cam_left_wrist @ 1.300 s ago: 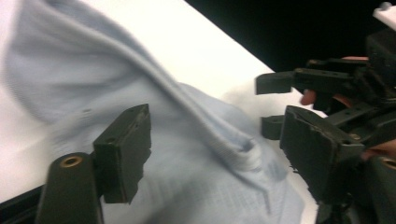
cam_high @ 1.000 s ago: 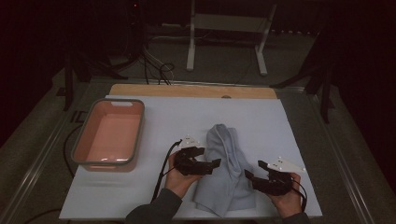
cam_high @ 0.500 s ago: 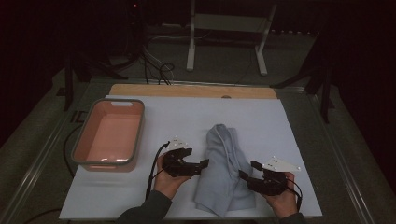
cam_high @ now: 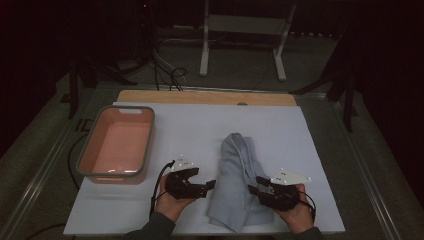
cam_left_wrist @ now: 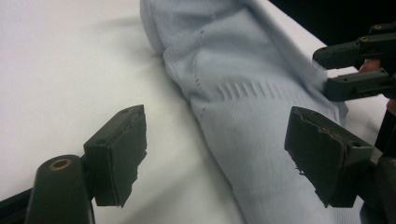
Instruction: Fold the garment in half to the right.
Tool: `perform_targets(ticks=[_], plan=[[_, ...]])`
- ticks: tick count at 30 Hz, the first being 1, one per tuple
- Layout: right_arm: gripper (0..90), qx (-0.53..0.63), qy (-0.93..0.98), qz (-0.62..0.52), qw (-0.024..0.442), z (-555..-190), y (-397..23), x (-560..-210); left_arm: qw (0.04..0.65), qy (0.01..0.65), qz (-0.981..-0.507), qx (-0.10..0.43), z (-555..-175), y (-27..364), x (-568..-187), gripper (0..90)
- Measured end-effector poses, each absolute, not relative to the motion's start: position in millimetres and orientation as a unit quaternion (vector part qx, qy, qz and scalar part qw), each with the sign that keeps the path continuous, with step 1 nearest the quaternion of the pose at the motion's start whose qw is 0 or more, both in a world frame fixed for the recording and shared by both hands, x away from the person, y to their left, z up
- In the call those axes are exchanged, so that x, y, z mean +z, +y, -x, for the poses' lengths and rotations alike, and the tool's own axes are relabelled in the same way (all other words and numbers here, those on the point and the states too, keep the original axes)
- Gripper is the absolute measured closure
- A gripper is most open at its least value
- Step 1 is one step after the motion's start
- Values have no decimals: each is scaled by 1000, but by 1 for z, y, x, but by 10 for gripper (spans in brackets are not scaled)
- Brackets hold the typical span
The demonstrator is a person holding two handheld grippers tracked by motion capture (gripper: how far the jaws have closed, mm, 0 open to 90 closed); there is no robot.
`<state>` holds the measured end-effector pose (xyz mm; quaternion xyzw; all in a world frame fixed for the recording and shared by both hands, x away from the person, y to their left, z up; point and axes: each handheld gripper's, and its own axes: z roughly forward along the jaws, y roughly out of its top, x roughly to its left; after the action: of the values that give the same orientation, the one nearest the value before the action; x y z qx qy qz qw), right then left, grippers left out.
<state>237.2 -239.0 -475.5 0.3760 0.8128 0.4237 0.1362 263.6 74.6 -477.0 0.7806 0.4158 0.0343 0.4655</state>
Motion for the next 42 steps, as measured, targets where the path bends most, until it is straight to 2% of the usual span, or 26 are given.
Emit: perform_targets(ticks=[2, 5, 7, 18, 29, 35, 38, 42], plan=[[658, 419, 819, -371, 130, -239, -236, -477, 464, 416, -781, 32, -262, 76, -478, 231], [816, 409, 830, -357, 126, -241, -233, -478, 463, 413, -784, 29, -258, 78, -480, 241], [858, 405, 832, -356, 133, -242, -232, -476, 460, 411, -786, 26, -255, 77, -482, 251], [866, 413, 804, -398, 159, -256, -250, -472, 452, 391, -802, 1, -241, 74, -490, 342], [865, 413, 794, -414, 162, -264, -255, -474, 445, 345, -826, -28, -226, 60, -493, 408], [866, 413, 789, -424, 165, -266, -257, -473, 413, 305, -858, -26, -217, 43, -500, 440], [865, 414, 787, -426, 166, -266, -258, -473, 403, 296, -866, -21, -216, 38, -502, 545], [865, 413, 785, -430, 167, -266, -260, -473, 384, 280, -880, -5, -215, 29, -505, 781]])
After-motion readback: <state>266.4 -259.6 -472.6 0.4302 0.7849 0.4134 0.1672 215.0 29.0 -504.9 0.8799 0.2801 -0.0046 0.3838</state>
